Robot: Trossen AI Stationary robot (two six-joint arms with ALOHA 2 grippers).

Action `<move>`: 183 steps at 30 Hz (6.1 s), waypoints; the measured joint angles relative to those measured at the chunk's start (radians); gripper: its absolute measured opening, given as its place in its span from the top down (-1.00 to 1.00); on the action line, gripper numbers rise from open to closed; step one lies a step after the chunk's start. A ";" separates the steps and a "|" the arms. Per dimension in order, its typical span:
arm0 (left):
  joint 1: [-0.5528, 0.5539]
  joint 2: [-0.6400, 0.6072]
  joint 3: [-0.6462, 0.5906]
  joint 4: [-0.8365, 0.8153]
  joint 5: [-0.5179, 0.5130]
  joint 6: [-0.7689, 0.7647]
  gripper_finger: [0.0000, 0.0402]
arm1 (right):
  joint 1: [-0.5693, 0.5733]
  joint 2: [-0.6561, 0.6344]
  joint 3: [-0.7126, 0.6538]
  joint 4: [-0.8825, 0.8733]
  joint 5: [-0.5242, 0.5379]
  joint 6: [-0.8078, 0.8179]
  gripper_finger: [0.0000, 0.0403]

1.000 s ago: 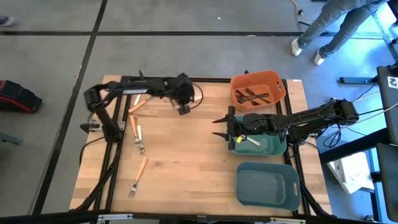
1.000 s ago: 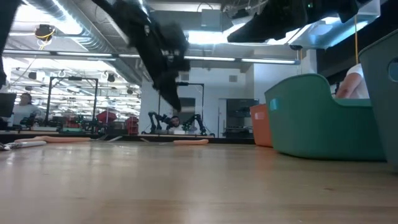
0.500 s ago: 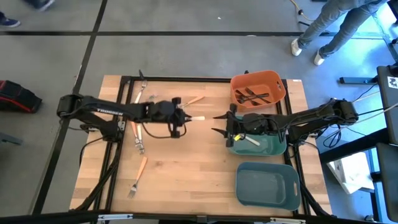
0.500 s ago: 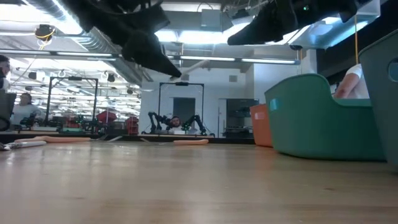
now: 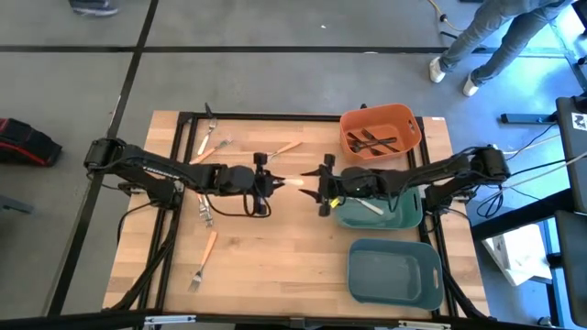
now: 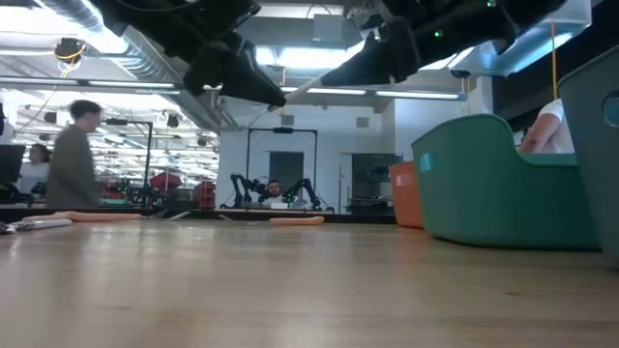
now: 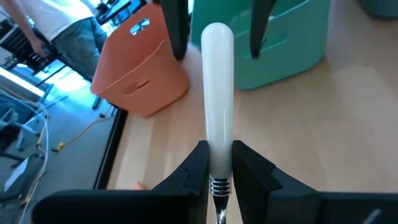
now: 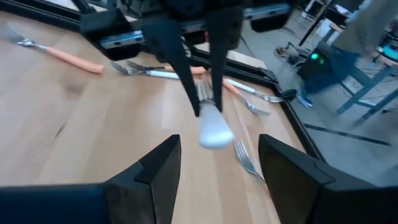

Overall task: Sort silverware by color (type)
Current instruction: Put the white fork into the green bin, then put the orange fork into the dark blue bin

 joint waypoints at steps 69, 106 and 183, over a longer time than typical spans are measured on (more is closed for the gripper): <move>-0.064 -0.123 0.002 -0.181 -0.035 -0.098 0.35 | 0.028 -0.765 -0.030 -1.216 -0.070 0.701 0.72; -0.027 -0.122 0.002 -0.181 -0.023 -0.150 0.35 | 0.014 -0.535 0.066 -1.140 0.129 0.793 -0.09; 0.523 0.156 -0.068 0.052 0.280 -0.355 0.35 | -0.027 -0.067 0.156 -0.349 -0.101 0.211 -0.10</move>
